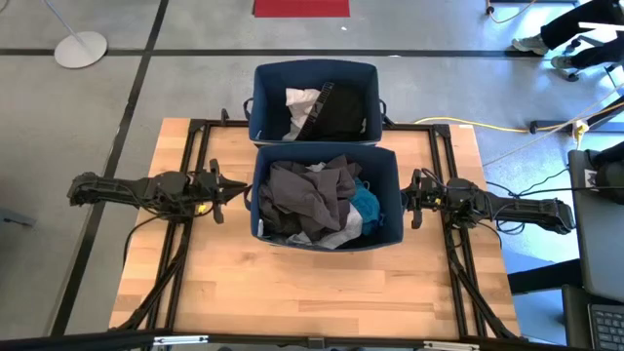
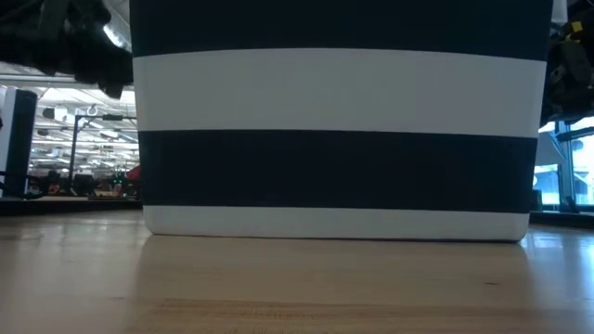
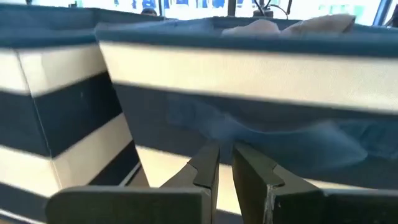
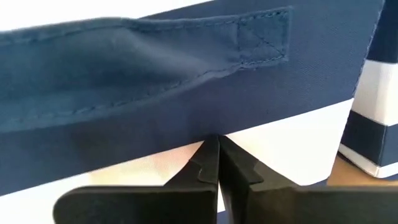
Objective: Sort clothes
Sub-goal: Return to Home Position
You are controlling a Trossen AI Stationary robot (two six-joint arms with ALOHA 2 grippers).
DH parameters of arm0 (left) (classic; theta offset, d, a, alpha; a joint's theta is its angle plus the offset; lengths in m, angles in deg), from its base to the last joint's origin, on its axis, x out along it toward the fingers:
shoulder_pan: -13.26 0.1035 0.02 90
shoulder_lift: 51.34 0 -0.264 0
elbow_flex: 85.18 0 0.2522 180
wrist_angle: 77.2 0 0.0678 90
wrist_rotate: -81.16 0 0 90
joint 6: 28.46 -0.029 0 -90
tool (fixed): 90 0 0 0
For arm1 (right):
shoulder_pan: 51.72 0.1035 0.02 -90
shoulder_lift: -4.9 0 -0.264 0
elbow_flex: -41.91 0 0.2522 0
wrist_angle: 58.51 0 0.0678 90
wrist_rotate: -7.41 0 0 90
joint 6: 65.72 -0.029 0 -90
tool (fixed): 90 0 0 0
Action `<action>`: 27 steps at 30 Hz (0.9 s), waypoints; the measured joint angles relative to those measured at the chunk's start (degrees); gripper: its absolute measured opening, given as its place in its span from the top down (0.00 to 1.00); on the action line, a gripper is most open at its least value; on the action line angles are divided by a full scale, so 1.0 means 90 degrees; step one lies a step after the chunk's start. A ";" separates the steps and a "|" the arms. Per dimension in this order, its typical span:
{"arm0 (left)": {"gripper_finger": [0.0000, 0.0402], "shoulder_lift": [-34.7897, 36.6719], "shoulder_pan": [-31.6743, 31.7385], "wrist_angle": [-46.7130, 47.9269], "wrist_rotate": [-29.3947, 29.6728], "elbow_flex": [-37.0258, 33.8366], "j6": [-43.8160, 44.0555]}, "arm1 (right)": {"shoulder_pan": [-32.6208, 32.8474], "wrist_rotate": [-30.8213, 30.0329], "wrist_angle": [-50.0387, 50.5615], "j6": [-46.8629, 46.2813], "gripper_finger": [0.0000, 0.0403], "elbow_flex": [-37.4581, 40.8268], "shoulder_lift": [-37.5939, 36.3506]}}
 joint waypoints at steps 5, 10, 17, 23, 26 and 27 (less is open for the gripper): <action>0.92 0.0419 0.0000 -0.0335 -0.0002 -0.0588 0.0089 | 0.0007 -0.0086 0.0035 -0.0144 0.95 0.0002 0.0000; 0.92 0.0916 0.0000 -0.0343 -0.0305 -0.0922 -0.0054 | 0.0007 -0.0086 0.0070 -0.0147 0.94 0.0005 0.0002; 0.92 0.1302 0.0002 -0.0649 -0.0741 -0.1072 -0.0417 | 0.0007 -0.0086 0.0075 -0.0151 0.94 0.0007 0.0002; 0.92 0.1249 0.0005 -0.0648 -0.0738 -0.1072 -0.0415 | 0.0007 -0.0086 0.0078 -0.0154 0.94 0.0010 0.0002; 0.92 0.1251 0.0005 -0.0648 -0.0738 -0.1072 -0.0415 | 0.0007 -0.0086 0.0079 -0.0154 0.94 0.0010 0.0002; 0.92 0.1251 0.0005 -0.0648 -0.0736 -0.1072 -0.0415 | 0.0007 -0.0086 0.0080 -0.0154 0.94 0.0010 0.0002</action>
